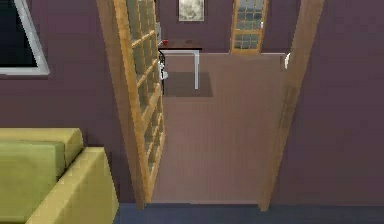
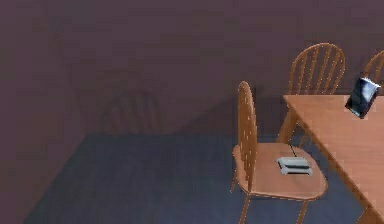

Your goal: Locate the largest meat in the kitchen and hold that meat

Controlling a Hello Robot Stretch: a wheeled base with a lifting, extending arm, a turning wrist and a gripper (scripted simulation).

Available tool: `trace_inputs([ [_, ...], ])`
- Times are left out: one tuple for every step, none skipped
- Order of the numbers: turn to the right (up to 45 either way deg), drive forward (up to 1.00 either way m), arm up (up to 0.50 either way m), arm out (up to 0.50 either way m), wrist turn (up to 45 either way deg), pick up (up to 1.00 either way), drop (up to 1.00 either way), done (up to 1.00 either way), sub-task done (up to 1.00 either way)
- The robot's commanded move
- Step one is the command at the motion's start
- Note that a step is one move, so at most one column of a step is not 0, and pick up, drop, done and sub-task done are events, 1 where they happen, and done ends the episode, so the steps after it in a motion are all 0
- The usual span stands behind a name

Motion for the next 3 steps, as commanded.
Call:
trace_inputs([
  [0.0,0.75,0.00,0.00,0.0,0.00,0.00,0.00,0.00],
  [6.0,0.00,0.00,0.00,0.0,0.00,0.00,0.00,0.00],
  [0.0,0.25,0.00,0.00,0.0,0.00,0.00,0.00,0.00],
])
